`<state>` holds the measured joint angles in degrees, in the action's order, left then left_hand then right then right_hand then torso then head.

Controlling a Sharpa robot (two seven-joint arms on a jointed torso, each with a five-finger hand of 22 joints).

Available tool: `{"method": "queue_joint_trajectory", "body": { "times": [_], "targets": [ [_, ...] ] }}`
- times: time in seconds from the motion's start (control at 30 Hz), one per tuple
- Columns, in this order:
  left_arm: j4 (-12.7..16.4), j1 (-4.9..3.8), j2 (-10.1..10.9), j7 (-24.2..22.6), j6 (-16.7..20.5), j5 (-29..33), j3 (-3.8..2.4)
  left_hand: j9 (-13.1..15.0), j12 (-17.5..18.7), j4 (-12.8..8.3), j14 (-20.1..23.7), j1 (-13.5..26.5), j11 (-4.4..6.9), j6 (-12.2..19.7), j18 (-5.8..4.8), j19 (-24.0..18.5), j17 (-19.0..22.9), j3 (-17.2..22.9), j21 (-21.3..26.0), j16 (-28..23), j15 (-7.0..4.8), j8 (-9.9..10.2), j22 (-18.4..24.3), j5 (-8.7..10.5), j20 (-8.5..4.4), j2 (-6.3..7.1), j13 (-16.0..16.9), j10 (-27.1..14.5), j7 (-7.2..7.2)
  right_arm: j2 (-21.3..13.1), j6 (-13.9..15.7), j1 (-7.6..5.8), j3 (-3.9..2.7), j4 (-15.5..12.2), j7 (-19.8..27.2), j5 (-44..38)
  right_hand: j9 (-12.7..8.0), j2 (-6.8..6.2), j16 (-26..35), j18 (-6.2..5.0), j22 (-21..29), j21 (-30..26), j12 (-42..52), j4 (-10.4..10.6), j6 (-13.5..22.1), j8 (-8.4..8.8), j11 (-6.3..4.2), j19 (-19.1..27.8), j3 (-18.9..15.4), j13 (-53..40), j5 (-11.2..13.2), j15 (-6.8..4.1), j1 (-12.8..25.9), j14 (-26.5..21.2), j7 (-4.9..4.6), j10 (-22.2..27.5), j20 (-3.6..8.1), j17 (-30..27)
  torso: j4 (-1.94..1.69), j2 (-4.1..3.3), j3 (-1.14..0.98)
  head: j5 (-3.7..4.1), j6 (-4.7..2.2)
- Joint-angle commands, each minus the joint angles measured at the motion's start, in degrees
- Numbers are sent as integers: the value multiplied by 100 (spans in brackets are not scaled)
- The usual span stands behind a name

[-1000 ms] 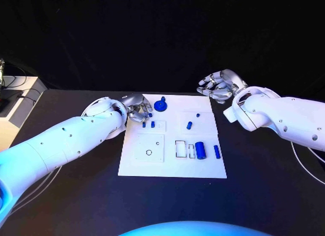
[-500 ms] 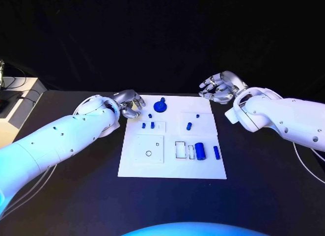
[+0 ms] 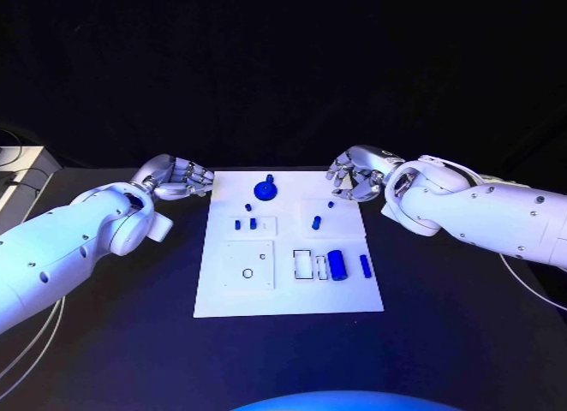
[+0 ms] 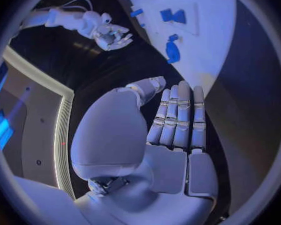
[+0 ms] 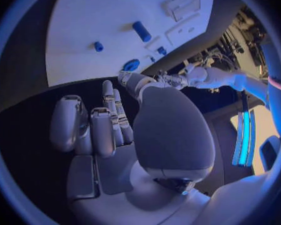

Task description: Assemble the parts on the task board

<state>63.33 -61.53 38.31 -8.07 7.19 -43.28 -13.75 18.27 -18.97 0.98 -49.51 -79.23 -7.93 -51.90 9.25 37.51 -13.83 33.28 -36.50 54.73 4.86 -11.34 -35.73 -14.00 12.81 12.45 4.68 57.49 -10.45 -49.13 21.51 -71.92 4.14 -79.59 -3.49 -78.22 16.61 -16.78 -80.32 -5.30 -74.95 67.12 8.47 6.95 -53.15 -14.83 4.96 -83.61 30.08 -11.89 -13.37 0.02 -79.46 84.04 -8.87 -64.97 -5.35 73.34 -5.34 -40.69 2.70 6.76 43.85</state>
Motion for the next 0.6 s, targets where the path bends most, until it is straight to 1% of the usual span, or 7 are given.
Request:
{"method": "queue_joint_trajectory", "body": {
  "times": [0.03,0.13,0.3,0.37,0.43,0.5,0.6],
  "targets": [
    [260,58,171,-783,-588,2020,-31,-20,74,18,26,-7,-6,21,118,253,163,-85,254,-409,35,-53,209,13,17,-62,-55,51,-15,25,-486,39,8,13,-543,-1699,-14,0,-31,88,-163,2,-66,-7,6,51,-4,-37,-91,55,63,11,84,233,35,77,-14,-11,-14,19,14,103,20],
    [565,150,403,-938,-647,2340,-103,-39,146,5,-44,-50,-8,6,116,371,271,-86,380,-722,40,-84,304,9,-4,-97,-82,97,-26,60,-538,85,15,27,-683,-2035,-26,3,-23,84,-157,-21,-136,-37,22,92,1,-29,-193,119,90,14,102,229,35,145,-17,-29,3,1,3,125,16],
    [971,264,674,-1040,-637,2538,-190,-78,361,-7,-375,-62,3,-12,110,582,423,-100,550,-1379,24,-126,435,6,-62,-115,-96,228,-33,108,-645,135,37,49,-769,-2209,-37,7,-20,83,-157,-27,-172,-58,42,125,5,-26,-269,160,107,18,99,227,33,182,-21,-38,-7,5,18,132,23],
    [1115,296,761,-1059,-626,2581,-209,-95,447,-12,-489,-63,4,-20,110,653,452,-113,613,-1639,23,-139,480,6,-76,-116,-96,294,-38,127,-668,166,47,55,-793,-2245,-39,9,-19,82,-153,-36,-179,-61,45,130,6,-24,-281,167,110,19,97,227,33,190,-21,-42,-16,11,24,143,35],
    [1233,322,827,-1075,-613,2608,-221,-99,474,-16,-529,-66,2,-25,110,673,452,-118,629,-1703,21,-144,491,6,-81,-119,-96,304,-43,152,-679,193,54,69,-817,-2276,-40,13,-16,81,-153,-38,-187,-64,46,135,7,-24,-294,176,111,20,93,226,33,199,-22,-47,-15,4,17,138,32],
    [1318,342,873,-1089,-597,2622,-229,-102,493,-20,-557,-70,-2,-29,110,686,449,-122,637,-1737,20,-147,497,6,-83,-120,-97,304,-49,181,-673,210,58,93,-840,-2300,-41,16,-16,82,-154,-36,-193,-67,45,139,9,-24,-303,183,109,21,89,226,32,207,-23,-49,-23,9,25,144,42],
    [1417,362,924,-1106,-572,2636,-238,-104,502,-20,-567,-69,-4,-31,110,691,447,-125,641,-1751,20,-149,499,6,-84,-120,-97,302,-52,233,-637,237,63,145,-857,-2323,-43,22,-18,82,-154,-38,-201,-70,44,143,12,-24,-313,192,103,23,83,227,30,216,-24,-46,-17,7,23,150,41]
  ]
}}
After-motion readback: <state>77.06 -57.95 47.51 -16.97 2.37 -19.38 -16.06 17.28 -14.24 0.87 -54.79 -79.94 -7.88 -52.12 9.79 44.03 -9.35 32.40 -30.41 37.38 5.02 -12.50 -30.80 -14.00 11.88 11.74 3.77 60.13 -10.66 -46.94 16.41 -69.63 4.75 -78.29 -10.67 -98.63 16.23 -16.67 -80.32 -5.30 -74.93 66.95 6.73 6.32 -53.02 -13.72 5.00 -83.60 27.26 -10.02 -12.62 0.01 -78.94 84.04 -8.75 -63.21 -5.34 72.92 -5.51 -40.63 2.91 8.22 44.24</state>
